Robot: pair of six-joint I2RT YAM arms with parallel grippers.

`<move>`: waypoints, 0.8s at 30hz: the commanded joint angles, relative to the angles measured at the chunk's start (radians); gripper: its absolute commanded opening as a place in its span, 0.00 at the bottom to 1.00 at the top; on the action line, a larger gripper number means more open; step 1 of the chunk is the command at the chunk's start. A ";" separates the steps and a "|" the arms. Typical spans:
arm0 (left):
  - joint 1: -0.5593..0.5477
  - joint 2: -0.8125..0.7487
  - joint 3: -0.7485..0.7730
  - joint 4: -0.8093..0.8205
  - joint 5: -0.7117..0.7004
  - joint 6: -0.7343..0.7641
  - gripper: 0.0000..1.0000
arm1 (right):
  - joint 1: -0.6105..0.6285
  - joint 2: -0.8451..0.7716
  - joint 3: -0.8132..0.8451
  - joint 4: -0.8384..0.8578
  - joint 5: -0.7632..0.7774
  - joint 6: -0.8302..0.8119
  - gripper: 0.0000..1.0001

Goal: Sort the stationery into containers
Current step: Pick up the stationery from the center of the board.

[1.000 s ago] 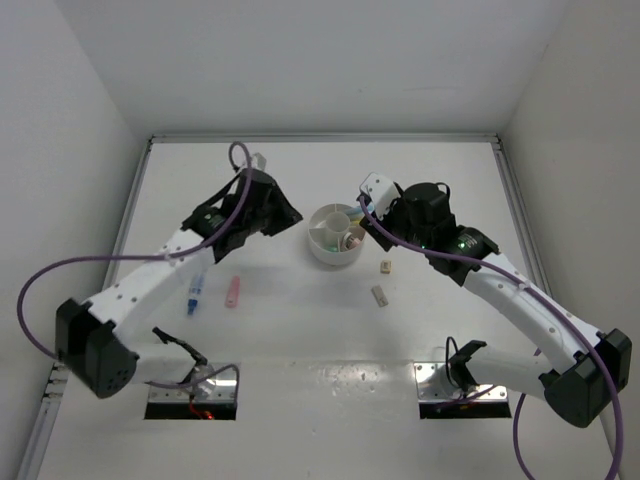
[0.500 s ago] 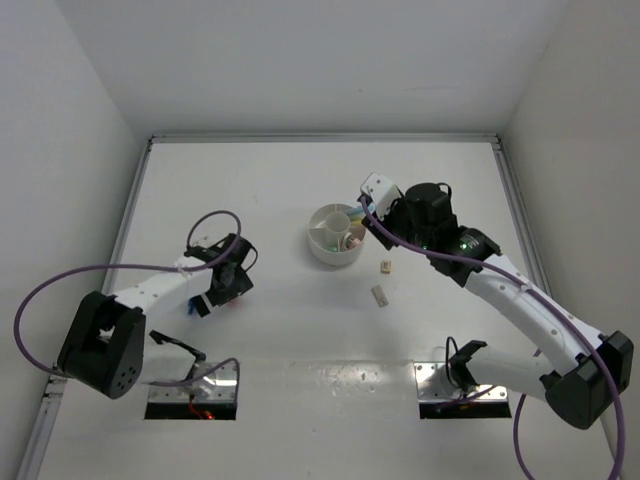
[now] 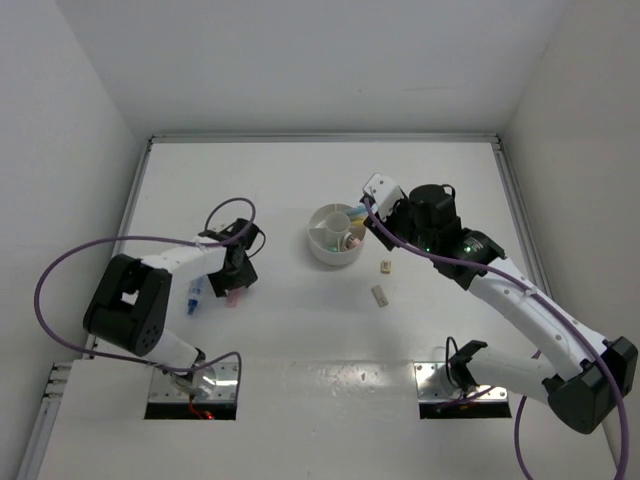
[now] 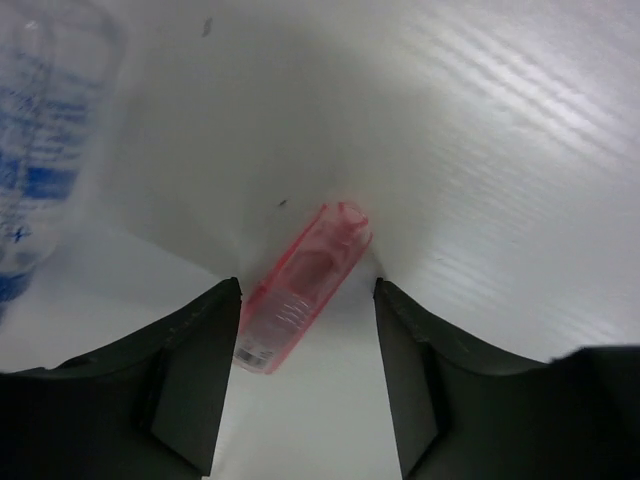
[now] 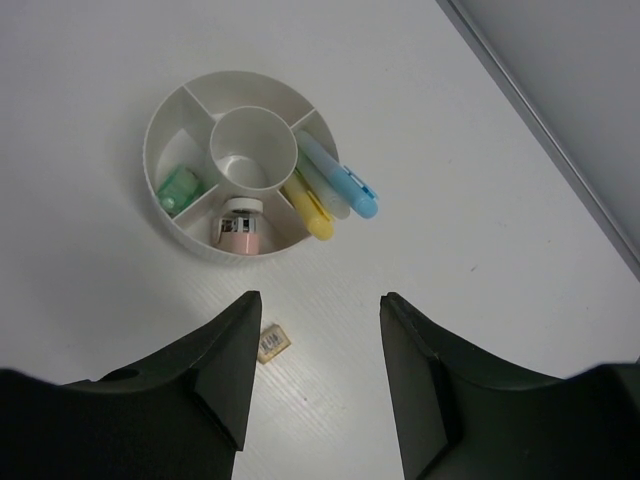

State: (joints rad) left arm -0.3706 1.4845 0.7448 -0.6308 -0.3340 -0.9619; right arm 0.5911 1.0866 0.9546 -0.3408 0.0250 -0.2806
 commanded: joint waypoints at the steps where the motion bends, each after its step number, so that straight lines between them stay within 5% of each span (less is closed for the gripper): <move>1: 0.013 0.062 0.044 0.020 0.029 0.045 0.61 | -0.004 -0.027 -0.002 0.029 -0.010 0.001 0.52; 9: 0.013 0.074 0.054 0.020 0.104 0.075 0.25 | -0.004 -0.027 -0.013 0.029 -0.010 0.001 0.52; 12: 0.013 0.045 0.054 0.020 0.144 0.095 0.01 | -0.004 -0.027 -0.013 0.029 -0.010 0.001 0.52; 17: -0.068 -0.073 0.142 0.124 0.326 0.198 0.00 | -0.004 -0.017 -0.013 0.029 -0.010 0.001 0.52; 20: -0.141 -0.144 0.151 0.347 0.507 0.307 0.00 | -0.004 -0.004 -0.013 0.029 -0.019 0.001 0.31; 21: -0.160 -0.144 0.180 0.405 0.495 0.307 0.00 | -0.004 0.009 -0.013 0.019 -0.019 0.001 0.04; 24: -0.215 -0.113 0.218 0.471 0.412 0.278 0.00 | -0.004 0.021 -0.013 0.019 -0.008 0.001 0.00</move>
State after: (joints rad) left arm -0.5476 1.3685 0.9199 -0.3363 0.0498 -0.7116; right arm 0.5911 1.0958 0.9428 -0.3420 0.0204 -0.2844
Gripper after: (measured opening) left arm 0.328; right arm 0.007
